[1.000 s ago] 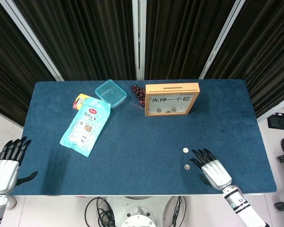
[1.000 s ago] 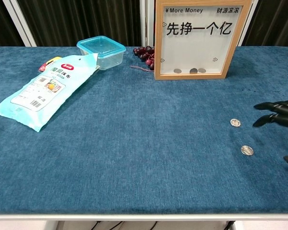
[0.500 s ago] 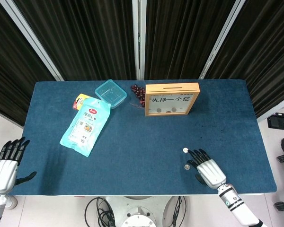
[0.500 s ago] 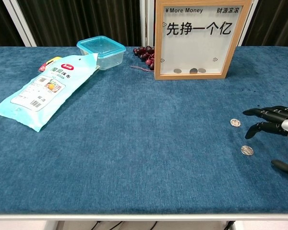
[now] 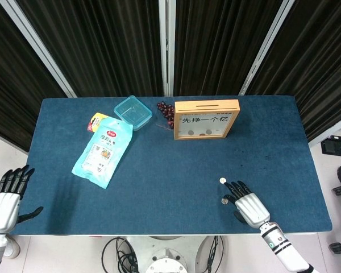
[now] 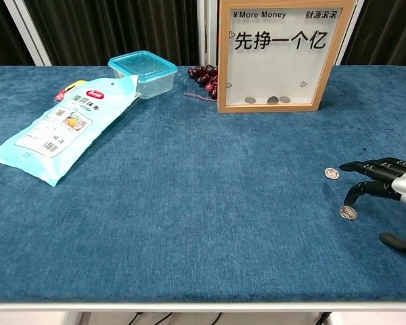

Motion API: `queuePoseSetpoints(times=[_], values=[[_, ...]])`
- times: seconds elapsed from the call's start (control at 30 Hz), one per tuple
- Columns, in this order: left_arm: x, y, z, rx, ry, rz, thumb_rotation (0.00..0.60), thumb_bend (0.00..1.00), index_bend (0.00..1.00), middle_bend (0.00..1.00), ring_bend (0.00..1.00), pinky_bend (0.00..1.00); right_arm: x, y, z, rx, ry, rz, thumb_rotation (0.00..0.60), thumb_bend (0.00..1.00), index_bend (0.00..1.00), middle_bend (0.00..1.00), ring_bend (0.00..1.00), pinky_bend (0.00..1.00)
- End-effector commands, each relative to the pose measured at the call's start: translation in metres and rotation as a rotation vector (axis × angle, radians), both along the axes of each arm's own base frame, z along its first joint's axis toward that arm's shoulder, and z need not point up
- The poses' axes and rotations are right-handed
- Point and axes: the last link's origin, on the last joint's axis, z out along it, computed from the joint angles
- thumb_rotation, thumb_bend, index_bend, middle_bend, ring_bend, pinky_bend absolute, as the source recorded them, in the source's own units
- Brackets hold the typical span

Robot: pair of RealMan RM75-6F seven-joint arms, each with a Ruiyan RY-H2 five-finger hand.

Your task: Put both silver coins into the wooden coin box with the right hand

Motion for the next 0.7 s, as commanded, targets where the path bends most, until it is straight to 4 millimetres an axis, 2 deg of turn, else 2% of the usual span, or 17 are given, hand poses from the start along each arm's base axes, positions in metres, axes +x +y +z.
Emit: queuePoseSetpoints(times=[0.03,0.7], values=[[0.0,-0.0002,0.0,0.0,0.0,0.0,0.6,0.04,0.0,0.0,0.0,0.0,0.0002,-0.0002,-0.0004,0.001,0.0,0.0,0.6,0.32,0.29,0.0,0.0,0.0],[-0.0011,0.0001,0.0003,-0.007,0.003,0.009,0.6,0.04,0.0,0.0,0.0,0.0,0.0017,-0.0022,-0.0058,0.011,0.01,0.001,0.6,0.33,0.29,0.0,0.0,0.0]])
